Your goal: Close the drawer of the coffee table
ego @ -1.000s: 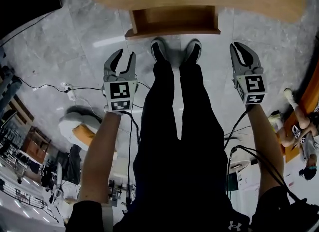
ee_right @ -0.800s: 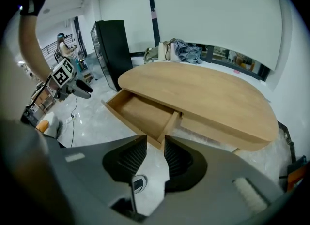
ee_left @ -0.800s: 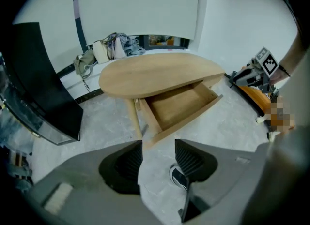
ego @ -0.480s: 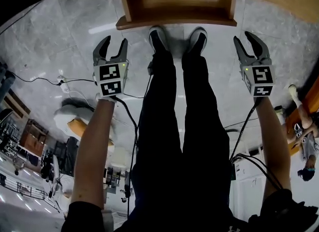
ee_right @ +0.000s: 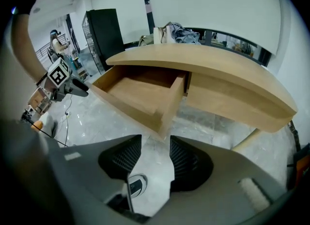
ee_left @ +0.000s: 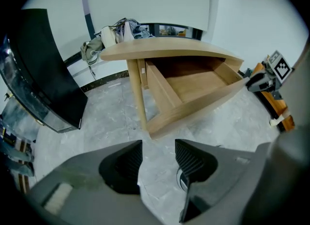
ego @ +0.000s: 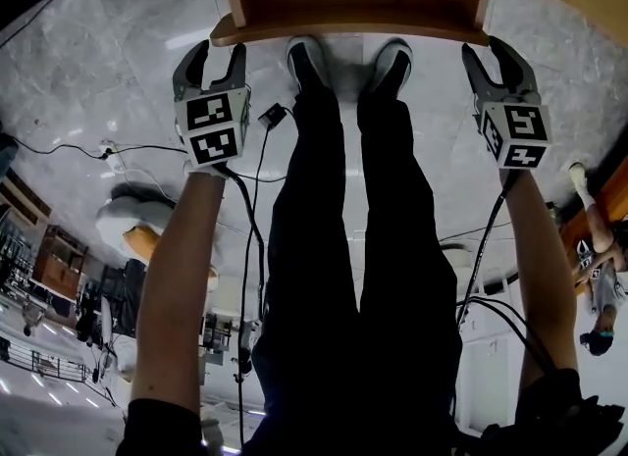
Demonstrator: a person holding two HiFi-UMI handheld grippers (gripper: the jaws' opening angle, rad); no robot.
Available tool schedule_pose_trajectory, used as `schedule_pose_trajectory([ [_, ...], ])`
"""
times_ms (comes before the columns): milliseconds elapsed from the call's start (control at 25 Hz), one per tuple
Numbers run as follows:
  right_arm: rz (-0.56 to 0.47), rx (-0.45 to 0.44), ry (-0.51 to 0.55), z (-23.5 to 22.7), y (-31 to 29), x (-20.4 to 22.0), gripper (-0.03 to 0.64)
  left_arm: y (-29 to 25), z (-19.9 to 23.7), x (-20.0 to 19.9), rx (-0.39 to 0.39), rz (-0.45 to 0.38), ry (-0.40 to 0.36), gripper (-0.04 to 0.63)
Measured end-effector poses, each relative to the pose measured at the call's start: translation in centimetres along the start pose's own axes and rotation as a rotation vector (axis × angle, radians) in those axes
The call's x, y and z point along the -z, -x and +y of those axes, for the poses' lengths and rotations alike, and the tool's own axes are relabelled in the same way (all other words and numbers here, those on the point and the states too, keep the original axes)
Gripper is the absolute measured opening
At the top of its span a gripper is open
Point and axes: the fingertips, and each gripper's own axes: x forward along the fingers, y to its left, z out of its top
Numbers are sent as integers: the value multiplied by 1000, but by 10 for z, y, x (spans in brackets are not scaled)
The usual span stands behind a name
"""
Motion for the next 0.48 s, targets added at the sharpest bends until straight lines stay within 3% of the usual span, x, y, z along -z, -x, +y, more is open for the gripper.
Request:
schedule_pose_trajectory([
  [280, -30, 5, -66, 5, -2, -12, 155, 0, 0, -18, 21, -20, 37, 193],
  [360, -20, -10, -83, 5, -1, -11, 153, 1, -3, -15, 36, -8, 66, 158],
  [480, -9, -23, -98, 6, 0, -14, 153, 4, -3, -17, 38, -12, 127, 156],
])
